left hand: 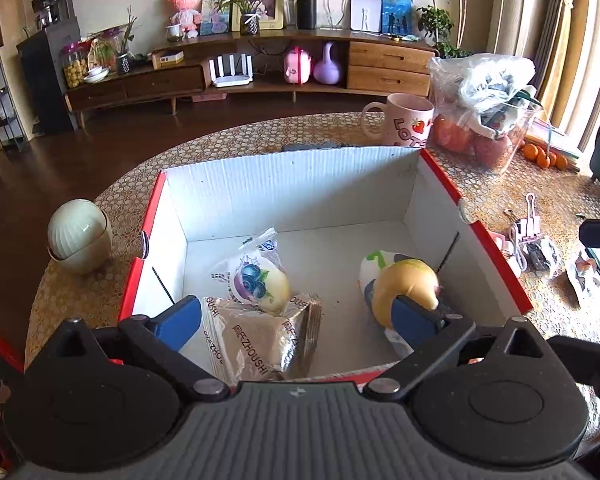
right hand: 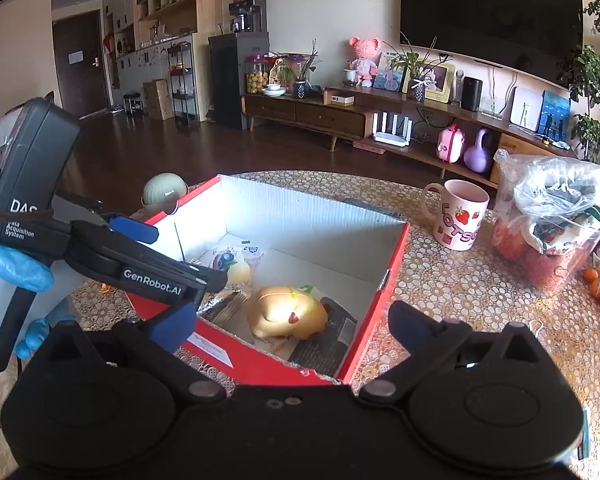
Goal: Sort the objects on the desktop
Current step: 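Lower both items into the shoebox and open both tools, then withdraw both tools from the shoebox toward the remaining items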
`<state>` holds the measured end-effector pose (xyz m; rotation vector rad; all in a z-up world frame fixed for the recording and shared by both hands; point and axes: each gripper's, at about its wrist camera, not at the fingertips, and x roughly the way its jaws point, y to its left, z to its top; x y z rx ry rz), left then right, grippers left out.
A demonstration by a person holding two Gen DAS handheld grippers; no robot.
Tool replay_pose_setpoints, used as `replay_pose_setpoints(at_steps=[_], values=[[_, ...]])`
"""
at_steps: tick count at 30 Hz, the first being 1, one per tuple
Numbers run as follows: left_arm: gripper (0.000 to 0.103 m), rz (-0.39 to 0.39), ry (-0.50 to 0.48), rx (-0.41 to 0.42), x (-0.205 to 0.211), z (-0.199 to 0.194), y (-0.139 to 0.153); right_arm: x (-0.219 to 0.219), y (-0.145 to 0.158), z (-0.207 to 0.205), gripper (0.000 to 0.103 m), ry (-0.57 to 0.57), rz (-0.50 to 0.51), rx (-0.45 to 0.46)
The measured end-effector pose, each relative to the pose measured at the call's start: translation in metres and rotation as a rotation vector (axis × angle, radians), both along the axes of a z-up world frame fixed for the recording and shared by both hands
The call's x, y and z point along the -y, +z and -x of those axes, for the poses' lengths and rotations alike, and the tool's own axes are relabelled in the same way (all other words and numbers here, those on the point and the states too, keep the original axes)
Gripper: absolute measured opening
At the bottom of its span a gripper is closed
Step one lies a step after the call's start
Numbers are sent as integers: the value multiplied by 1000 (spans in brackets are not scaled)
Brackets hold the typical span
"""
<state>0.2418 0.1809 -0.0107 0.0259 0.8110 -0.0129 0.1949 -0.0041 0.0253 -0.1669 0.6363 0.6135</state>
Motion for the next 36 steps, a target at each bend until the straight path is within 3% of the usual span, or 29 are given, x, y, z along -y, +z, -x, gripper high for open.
replay_pose_setpoints(at_steps=[19, 24, 36], values=[[102, 70, -112, 84, 67, 60, 24, 73, 5, 44, 102, -45, -46, -9], [102, 120, -152, 74, 92, 67, 24, 99, -1, 53, 102, -76, -35, -3], [102, 154, -253, 60, 150, 78, 18, 170, -21, 67, 102, -186, 3, 5]])
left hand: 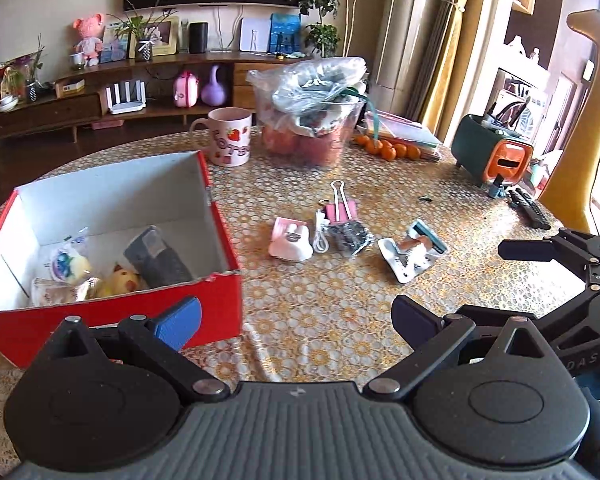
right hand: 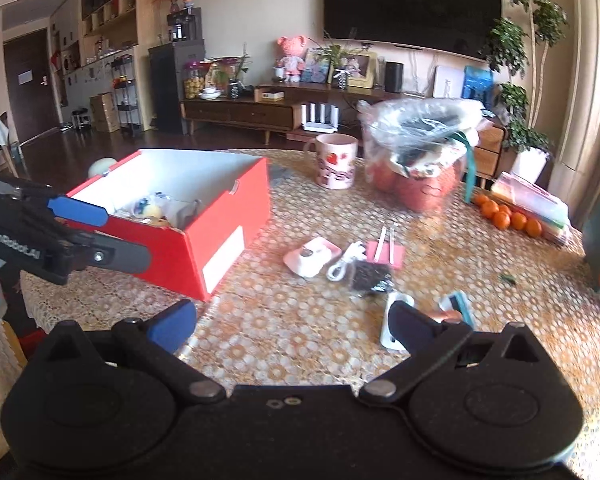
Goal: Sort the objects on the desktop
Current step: 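Withdraw both tools from the shoebox toward the remaining items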
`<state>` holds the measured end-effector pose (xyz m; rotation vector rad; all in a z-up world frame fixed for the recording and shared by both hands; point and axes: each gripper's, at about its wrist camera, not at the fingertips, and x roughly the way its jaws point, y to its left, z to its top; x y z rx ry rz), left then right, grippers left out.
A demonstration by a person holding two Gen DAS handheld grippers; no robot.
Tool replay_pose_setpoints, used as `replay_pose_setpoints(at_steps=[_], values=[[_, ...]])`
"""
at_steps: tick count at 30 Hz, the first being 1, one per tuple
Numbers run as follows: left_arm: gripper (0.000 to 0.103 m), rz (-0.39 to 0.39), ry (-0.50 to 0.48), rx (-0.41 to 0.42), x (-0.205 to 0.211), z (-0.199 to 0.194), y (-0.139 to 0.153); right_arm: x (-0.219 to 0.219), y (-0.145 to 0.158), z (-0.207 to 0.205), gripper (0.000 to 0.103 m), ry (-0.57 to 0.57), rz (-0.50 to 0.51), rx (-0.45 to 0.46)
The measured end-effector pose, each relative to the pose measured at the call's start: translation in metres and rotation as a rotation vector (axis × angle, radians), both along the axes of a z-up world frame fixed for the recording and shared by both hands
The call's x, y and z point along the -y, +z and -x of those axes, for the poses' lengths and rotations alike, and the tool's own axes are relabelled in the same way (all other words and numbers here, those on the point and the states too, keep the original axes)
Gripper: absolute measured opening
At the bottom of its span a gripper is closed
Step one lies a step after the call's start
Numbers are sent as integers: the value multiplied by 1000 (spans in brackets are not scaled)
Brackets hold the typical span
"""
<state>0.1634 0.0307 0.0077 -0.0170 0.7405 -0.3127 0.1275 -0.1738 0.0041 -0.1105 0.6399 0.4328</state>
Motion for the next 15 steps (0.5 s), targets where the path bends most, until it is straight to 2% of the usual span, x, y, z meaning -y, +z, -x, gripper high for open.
replay_pose_setpoints(at_steps=[15], values=[[102, 16, -62, -37, 54, -11, -20, 70, -24, -7, 102, -115, -8, -36]])
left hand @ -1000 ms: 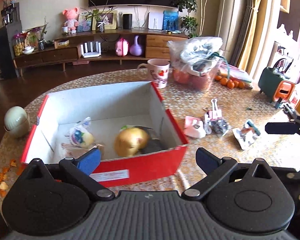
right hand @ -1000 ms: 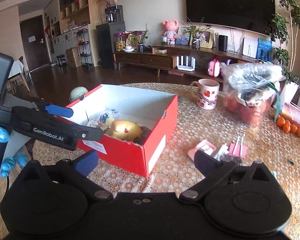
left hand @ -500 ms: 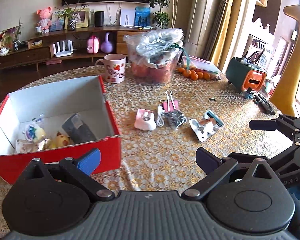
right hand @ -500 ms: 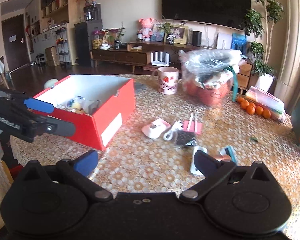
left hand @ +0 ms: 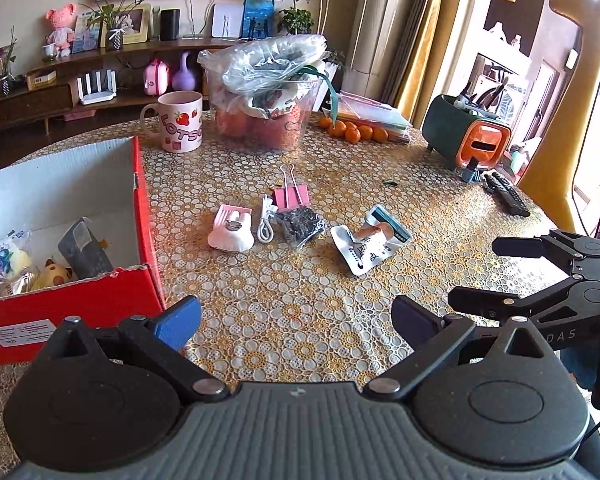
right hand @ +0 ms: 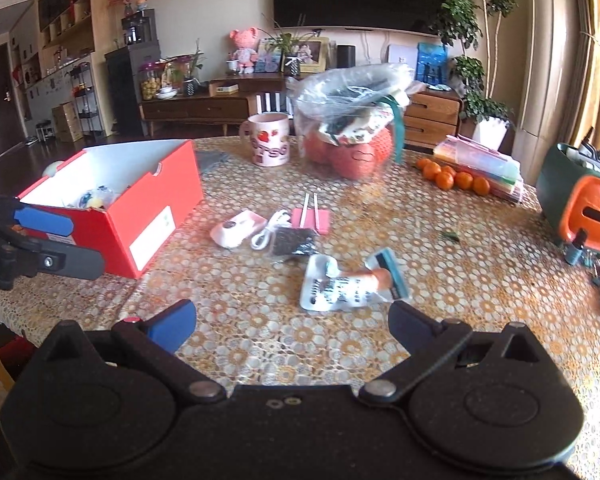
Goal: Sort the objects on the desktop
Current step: 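Withdraw both tools from the shoebox toward the remaining items, then reach the left tool to the white plush bunny while the right tool reaches the white snack pouch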
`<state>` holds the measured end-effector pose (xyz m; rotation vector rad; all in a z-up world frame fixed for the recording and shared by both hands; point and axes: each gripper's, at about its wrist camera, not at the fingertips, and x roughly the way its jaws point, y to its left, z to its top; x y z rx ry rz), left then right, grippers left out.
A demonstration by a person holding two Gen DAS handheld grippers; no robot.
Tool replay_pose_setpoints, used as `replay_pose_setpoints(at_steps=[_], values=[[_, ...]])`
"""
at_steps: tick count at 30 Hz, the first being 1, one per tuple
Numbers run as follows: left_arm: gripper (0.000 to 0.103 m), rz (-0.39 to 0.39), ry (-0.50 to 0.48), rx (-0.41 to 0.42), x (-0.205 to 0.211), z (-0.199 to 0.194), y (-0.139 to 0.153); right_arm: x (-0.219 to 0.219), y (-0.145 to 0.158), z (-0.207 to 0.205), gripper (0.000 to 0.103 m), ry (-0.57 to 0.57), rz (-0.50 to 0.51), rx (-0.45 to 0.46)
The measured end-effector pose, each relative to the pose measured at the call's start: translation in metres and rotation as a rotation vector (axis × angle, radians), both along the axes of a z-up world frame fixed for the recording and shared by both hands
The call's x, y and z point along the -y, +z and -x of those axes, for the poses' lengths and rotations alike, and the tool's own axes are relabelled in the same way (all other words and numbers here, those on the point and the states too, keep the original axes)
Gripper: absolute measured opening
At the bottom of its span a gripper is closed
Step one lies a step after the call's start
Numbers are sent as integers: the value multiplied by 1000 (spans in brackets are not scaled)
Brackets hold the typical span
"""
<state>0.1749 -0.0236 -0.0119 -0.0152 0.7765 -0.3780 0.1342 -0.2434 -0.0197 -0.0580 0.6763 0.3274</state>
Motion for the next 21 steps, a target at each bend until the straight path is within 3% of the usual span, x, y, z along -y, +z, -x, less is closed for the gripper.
replay_pose_setpoints(at_steps=[13, 21], values=[[102, -22, -44, -7, 57, -29, -18, 42, -27, -19, 102, -54, -7, -25], [102, -72, 23, 24, 75, -70, -35, 53, -46, -46, 102, -62, -2, -53]])
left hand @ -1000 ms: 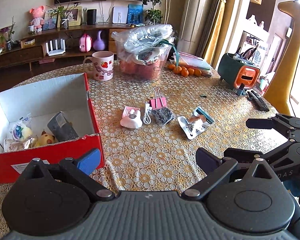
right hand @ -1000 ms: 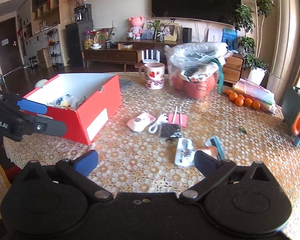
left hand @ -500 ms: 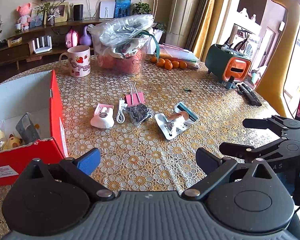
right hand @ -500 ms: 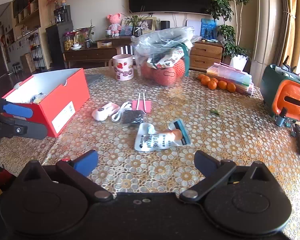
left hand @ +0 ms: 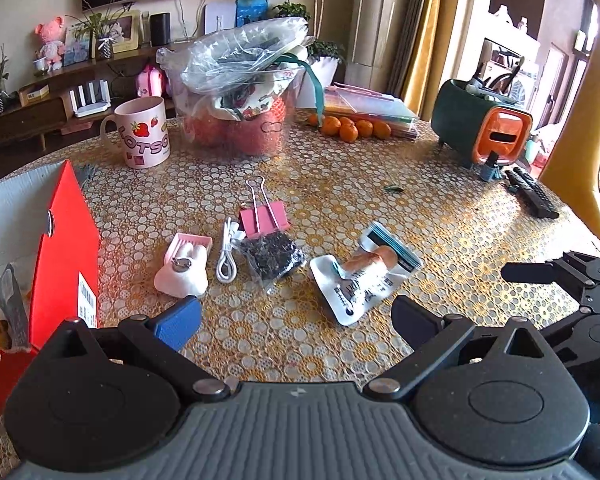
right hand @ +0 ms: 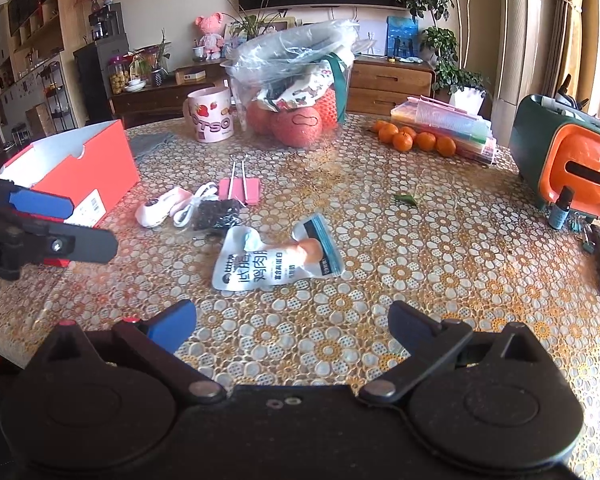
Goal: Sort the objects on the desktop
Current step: 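Reach the left tool to the white plush bunny while the right tool reaches the white snack pouch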
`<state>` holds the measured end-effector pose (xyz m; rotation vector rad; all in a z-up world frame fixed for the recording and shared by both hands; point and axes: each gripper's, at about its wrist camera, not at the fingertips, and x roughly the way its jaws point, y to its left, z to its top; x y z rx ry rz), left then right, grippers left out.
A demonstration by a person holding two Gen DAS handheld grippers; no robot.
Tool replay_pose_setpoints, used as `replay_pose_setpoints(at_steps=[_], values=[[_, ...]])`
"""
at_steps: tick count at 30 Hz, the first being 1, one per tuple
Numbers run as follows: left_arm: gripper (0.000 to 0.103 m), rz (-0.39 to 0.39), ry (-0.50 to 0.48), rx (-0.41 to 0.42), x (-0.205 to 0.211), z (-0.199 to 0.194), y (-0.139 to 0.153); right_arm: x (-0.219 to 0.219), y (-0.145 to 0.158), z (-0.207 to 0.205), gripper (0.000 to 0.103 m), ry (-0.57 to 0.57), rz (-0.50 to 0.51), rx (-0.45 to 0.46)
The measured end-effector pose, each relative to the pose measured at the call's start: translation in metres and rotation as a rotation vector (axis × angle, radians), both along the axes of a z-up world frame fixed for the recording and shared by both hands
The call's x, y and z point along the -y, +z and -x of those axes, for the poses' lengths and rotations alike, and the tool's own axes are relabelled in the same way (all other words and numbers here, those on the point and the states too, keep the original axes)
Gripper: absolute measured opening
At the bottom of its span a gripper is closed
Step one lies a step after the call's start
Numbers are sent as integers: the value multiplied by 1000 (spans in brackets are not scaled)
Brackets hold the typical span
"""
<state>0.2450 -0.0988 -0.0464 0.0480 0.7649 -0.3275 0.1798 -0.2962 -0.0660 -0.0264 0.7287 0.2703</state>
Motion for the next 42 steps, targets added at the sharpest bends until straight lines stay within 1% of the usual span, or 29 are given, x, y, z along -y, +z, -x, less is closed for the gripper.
replay_pose_setpoints(at_steps=[7, 13, 17, 19, 23, 25, 29, 32, 34, 36, 39, 40, 42], values=[[102, -42, 128, -4, -11, -49, -15, -1, -10, -27, 102, 18, -2, -9], [102, -58, 198, -28, -17, -77, -34, -10, -18, -51, 102, 36, -2, -9], [102, -74, 235, -39, -20, -88, -47, -16, -23, -67, 102, 34, -3, -11], [102, -74, 253, -37, -22, -92, -51, -20, -24, -71, 102, 50, -7, -10], [102, -69, 283, -39, -28, -97, -58, -29, -28, -79, 102, 87, 24, 12], [101, -69, 299, -47, -31, -100, -62, -29, -29, -86, 102, 85, 26, 13], [101, -74, 294, -54, -32, -104, -71, -26, -35, -98, 102, 75, 20, -4], [100, -59, 297, -66, -34, -107, -76, -26, -40, -104, 102, 69, 23, -13], [95, -46, 299, -79, -37, -107, -81, -25, -43, -108, 102, 62, 22, -24], [94, -30, 298, -72, -39, -106, -82, -25, -47, -112, 102, 56, 20, -33], [91, -28, 294, -61, -40, -105, -83, -25, -52, -115, 102, 54, 15, -43], [85, -27, 294, -55, -40, -104, -82, -25, -53, -116, 102, 53, 9, -47], [79, -25, 294, -47, -40, -103, -81, -25, -56, -119, 102, 53, 1, -55]])
